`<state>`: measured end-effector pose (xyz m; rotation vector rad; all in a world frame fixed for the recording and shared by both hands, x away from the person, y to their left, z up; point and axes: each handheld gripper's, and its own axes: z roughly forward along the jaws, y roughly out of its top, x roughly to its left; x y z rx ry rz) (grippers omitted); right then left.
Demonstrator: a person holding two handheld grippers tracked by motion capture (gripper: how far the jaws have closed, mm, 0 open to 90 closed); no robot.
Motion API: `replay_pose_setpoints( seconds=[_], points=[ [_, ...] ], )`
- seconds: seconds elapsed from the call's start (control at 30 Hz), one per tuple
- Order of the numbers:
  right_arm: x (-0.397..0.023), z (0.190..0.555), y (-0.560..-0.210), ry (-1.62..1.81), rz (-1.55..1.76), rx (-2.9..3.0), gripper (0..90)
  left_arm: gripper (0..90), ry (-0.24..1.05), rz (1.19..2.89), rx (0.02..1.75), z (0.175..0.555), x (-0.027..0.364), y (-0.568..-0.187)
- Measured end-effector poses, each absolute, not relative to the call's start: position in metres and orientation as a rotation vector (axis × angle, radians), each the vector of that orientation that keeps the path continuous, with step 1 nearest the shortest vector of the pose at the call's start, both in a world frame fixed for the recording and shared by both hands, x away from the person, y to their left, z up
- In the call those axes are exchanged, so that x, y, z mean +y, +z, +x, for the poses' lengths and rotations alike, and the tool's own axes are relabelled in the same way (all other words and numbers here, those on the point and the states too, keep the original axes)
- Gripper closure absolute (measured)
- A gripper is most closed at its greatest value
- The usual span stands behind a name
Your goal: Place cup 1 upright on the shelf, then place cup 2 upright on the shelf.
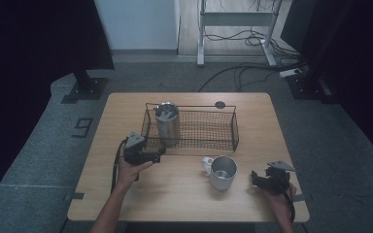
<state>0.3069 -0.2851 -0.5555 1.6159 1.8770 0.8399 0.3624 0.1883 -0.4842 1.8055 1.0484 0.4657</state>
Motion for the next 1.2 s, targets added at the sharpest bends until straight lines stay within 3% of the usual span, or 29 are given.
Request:
replay_pose_setpoints(
  seconds=[0.47,0.93,1.2],
  points=[
    [-0.285,0.307,-0.555,0.841,1.615,1.878,14.2,8.1,0.397,1.875,1.032,0.331,0.198,-0.505],
    [-0.286,0.307,-0.555,0.843,1.618,1.877,14.4,10.5,0.338,1.875,1.050,0.324,0.198,-0.514],
    [-0.287,0.303,-0.554,0.839,1.572,1.857,18.4,11.3,0.366,1.876,1.061,0.323,0.199,-0.515]
  ],
)
